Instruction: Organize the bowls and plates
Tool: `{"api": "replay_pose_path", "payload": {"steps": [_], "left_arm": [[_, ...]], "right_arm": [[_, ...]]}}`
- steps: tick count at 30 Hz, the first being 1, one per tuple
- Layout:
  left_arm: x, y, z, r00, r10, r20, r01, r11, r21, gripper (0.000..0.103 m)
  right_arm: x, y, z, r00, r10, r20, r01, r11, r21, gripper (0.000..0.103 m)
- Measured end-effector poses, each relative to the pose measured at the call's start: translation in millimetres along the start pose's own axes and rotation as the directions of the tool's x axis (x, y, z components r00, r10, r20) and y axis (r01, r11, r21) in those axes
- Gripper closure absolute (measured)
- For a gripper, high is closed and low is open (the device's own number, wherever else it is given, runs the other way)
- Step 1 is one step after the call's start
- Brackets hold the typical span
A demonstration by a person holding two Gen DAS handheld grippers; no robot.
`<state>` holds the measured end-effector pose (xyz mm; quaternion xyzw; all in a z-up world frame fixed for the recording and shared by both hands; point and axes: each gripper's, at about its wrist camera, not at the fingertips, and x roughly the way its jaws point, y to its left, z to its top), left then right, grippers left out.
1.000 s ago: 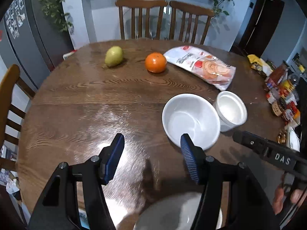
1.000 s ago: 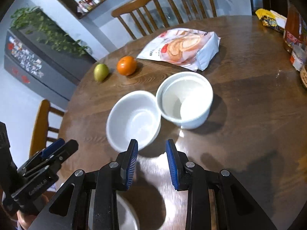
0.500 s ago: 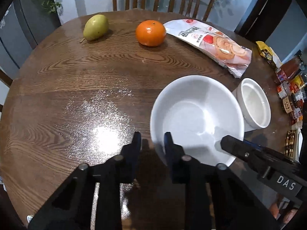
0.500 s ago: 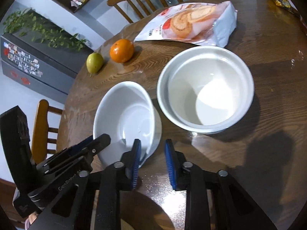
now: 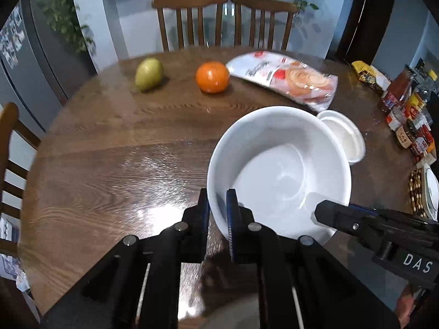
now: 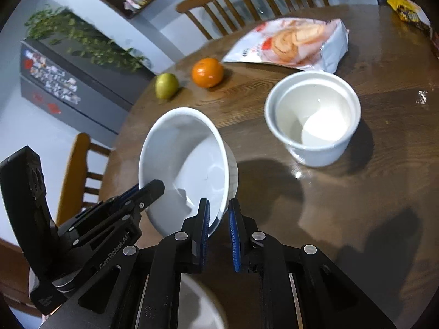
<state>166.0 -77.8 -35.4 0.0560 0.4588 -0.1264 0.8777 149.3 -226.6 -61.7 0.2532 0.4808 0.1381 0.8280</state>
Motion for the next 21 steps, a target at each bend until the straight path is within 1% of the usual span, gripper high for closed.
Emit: {"api": "replay_pose_path", "payload": {"steps": [3,8,14,21], "left_arm": [[-25.1,-0.8,-12.2,0.999,0.013,0.045,-0.014,1.000,0.006,0.093],[-51.8,0.9,-34.6,0.997,0.023,0.072,-0.023,1.000,0.003,0.093],[-67.0,5.1,-69.2,0.999,0.001,0.047,0.000,1.000,-0.008,0.093],[-64.3,5.9,-104.3,1.000,-0.022,-0.019,0.022,1.000,-0.008,0.093]], "right_arm": [[-17.1,11.1,-12.2,1.000,0.022,0.016,-0.022,1.000,-0.017,0.087],[-36.6,24.2,-35.6,0.998,0.056,0.016,-0.056,0.998,-0.028,0.087],[-42.7,32.1,-72.6,0.997,0.059,-0.044,-0.060,0.998,-0.028,0.087],[-33.3,28.5,-107.1,0.992,0.034,-0.125,-0.035,0.999,-0.009,0.087]]}}
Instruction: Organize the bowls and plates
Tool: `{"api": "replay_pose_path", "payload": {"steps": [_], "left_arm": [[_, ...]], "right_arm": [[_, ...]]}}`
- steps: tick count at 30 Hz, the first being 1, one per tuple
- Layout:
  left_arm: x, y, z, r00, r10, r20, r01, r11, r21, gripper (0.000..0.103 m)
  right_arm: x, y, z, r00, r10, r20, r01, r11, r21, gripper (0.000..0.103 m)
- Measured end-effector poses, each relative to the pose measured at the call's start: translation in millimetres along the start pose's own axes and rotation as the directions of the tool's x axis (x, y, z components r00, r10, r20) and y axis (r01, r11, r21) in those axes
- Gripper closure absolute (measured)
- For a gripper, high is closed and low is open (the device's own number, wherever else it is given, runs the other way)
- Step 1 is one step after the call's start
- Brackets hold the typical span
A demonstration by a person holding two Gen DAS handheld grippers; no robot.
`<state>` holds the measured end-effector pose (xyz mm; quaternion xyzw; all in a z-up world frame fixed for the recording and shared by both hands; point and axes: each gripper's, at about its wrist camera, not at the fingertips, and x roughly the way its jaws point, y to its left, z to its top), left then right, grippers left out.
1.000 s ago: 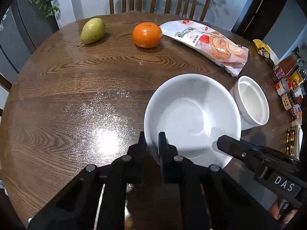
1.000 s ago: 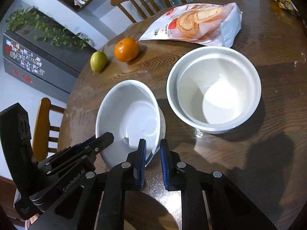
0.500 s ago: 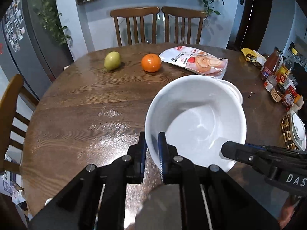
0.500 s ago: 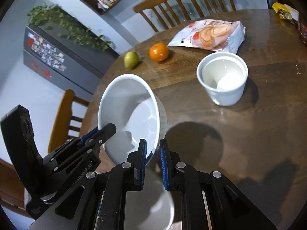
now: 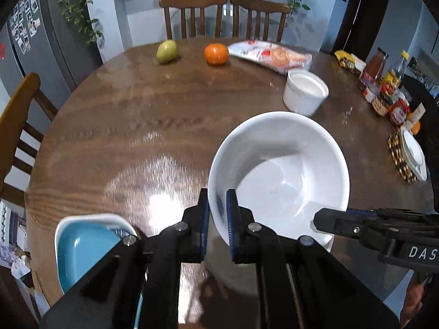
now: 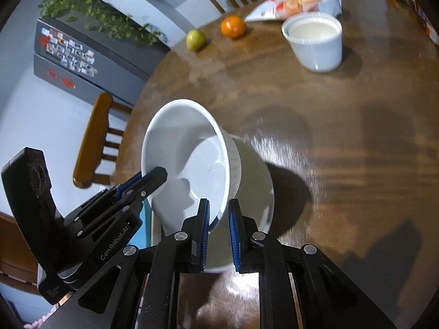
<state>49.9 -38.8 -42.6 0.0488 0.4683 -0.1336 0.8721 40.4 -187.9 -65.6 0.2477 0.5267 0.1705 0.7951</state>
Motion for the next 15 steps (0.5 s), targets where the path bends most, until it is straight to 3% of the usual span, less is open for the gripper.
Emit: {"api": "replay_pose_path", "payload": {"steps": [8,15], "left_arm": [[8.2,-1.3,-20.1,0.999,0.008,-0.049,-0.007,1.000,0.022,0.093],[11.6,-3.9,-22.1,0.998,0.021,-0.056,-0.019,0.999,0.044,0.091]], "right_arm": [[10.9,-0.4,-16.3,0.997,-0.048,-0.055,0.047,0.999,-0.013,0.087],[10.5,5.5,-16.9,0.994,-0.108,-0.032,0.106,0.993,-0.056,0.087]]}}
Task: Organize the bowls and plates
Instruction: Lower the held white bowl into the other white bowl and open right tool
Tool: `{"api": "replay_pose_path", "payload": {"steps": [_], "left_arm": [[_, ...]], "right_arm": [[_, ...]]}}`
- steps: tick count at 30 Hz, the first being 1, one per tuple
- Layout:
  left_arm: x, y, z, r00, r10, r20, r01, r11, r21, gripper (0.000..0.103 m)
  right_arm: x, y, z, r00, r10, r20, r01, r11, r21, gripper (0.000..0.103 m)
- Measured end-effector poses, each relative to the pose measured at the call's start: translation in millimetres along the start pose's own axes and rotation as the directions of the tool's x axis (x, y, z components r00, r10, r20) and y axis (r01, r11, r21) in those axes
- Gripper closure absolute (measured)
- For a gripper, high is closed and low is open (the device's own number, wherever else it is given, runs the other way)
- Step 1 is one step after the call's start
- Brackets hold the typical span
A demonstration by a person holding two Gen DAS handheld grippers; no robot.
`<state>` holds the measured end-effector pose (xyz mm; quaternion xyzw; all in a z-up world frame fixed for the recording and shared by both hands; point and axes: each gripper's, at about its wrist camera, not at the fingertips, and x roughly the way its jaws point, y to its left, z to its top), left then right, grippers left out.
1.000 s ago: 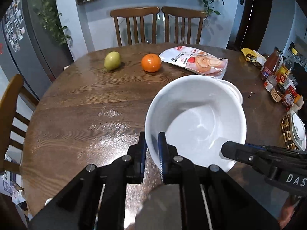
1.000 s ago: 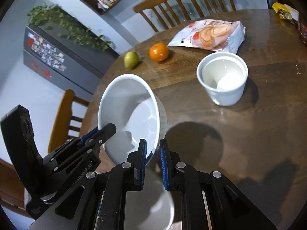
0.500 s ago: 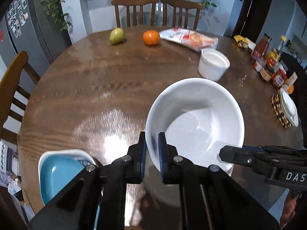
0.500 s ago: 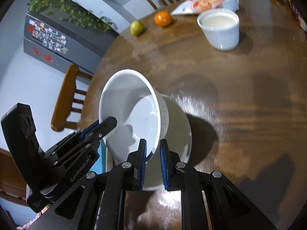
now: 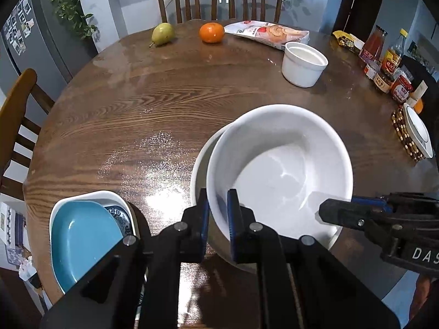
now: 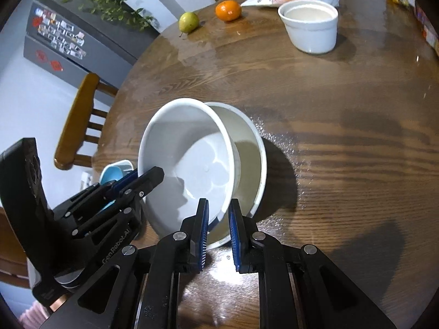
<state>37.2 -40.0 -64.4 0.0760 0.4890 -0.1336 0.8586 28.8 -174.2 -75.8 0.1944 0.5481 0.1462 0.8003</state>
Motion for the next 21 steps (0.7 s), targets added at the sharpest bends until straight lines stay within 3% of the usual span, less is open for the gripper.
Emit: {"api": "replay_pose_path", "payload": {"steps": [8,11,13,18,21], "left_arm": [[-4.6,1.1,-0.6,1.000,0.007,0.014,-0.007,1.000,-0.008,0.089],[-9.6,2.7,1.4,0.999,0.012,0.030,-0.012,1.000,-0.015,0.073],[-13.7,3.8,3.1,0.999,0.024,0.046,-0.023,1.000,-0.021,0.056],[-22.3,5.1,10.2,0.997,0.034,0.073,-0.031,0.999,-0.034,0.047],[-25.1,3.7,14.4,0.996,0.039,0.082,-0.036,0.999,-0.039,0.034]], "right_arm": [[-13.7,2.8,1.4,0.996,-0.074,0.048,0.076,0.996,-0.045,0.087],[-22.4,-1.4,4.0,0.994,-0.081,0.075,0.084,0.996,-0.038,0.081],[-29.1,-6.4,6.5,0.992,-0.082,0.097,0.084,0.996,-0.021,0.075],[-43.5,-19.7,11.7,0.987,-0.082,0.137,0.081,0.997,0.014,0.069],[-51.4,-27.4,15.9,0.984,-0.085,0.156,0.081,0.996,0.029,0.067]]}}
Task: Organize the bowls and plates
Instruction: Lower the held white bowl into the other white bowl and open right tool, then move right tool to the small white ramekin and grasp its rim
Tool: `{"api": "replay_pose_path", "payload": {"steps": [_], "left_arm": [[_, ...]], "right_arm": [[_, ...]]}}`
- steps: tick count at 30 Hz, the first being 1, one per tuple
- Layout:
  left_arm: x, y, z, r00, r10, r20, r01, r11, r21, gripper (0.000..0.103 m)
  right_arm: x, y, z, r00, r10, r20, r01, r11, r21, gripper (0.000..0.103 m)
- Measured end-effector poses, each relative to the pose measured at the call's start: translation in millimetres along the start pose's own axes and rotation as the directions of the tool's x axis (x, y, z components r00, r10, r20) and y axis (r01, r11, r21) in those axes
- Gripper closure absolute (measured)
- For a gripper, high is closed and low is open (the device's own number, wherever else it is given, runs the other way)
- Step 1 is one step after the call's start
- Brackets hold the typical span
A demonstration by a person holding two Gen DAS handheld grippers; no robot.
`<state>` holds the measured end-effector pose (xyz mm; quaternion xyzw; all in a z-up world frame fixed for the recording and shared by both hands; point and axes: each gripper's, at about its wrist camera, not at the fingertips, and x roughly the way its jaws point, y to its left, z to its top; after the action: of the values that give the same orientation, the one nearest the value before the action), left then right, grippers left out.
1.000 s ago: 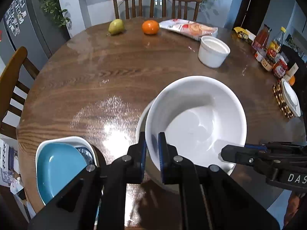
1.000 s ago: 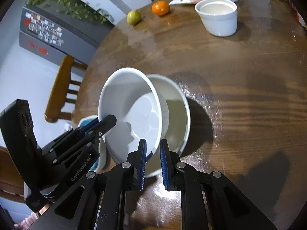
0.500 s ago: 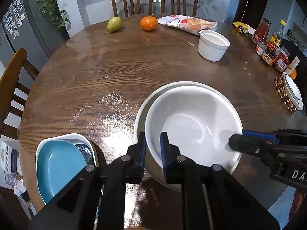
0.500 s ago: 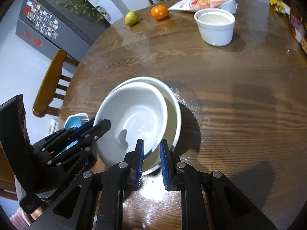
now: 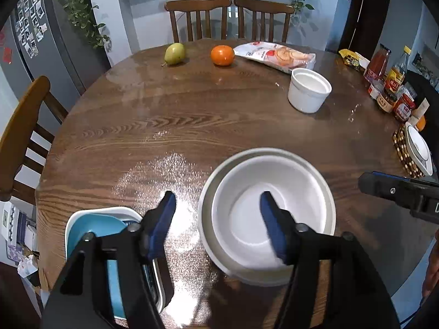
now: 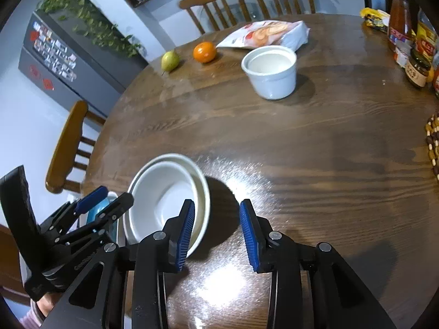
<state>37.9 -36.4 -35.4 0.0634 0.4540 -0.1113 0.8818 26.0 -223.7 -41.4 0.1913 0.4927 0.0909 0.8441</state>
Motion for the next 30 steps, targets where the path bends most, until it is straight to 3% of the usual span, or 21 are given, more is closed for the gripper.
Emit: {"api": "replay_pose_path", "payload": {"steps": [3,12,22,30], "left_arm": [[-2.2,-5.9,6.1,1.000,0.007,0.012,-0.007,1.000,0.004,0.028],[-1.1,-32.9,32.2,0.999,0.011,0.038,-0.012,0.999,0.032,0.012],[17.6,-75.1,79.6,0.999,-0.010,0.043,0.008,0.999,0.054,0.010],[50.1,-89.7,135.1,0.999,-0.023,0.027,0.023,1.000,-0.021,0.010]], "right_arm": [[-6.5,-6.0,5.7,1.000,-0.010,0.023,0.010,1.000,0.005,0.059],[-19.7,-28.4,26.8,0.997,-0.044,0.071,0.042,0.999,0.024,0.059],[-33.9,-58.2,72.7,0.987,-0.097,0.131,0.093,0.995,0.038,0.059],[-21.3,-79.6,116.1,0.987,-0.096,0.129,0.092,0.995,0.039,0.059]]}}
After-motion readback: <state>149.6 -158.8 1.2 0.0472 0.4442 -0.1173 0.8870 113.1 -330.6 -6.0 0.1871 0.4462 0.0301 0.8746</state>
